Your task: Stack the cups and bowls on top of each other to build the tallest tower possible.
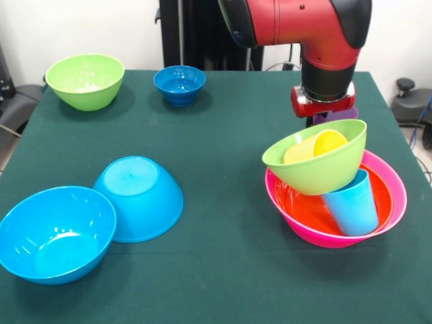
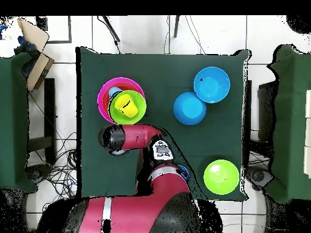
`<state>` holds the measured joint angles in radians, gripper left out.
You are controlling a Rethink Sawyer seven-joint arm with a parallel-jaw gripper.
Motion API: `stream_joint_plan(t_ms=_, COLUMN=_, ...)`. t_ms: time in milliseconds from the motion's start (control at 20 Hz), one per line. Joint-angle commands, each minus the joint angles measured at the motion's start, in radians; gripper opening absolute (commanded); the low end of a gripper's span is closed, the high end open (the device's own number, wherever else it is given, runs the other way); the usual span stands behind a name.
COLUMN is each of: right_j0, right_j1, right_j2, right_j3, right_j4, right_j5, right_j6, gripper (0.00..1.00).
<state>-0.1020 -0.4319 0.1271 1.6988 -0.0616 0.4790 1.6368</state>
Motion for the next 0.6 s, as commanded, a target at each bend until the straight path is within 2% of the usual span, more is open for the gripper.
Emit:
stream_joint_plan(t_ms=50, right_j0=-0.019, right_j1=-0.066, right_j2=0.050, right_j3=0.024, right_j4=0.005, right_j5=0.008, right_j6=0.106, gripper=0.00)
stream_joint_plan(t_ms=300, right_j0=-0.050, right_j1=-0.141, right_j2=0.069, right_j3=0.040, right_j4=0.017, right_j5=0.114, right_j6=0.064, gripper=0.00)
stream_joint_plan(t_ms=600, right_j0=-0.089, right_j1=-0.187, right_j2=0.084, right_j3=0.071, right_j4=-0.009, right_j5=0.156, right_j6=0.007, gripper=0.00)
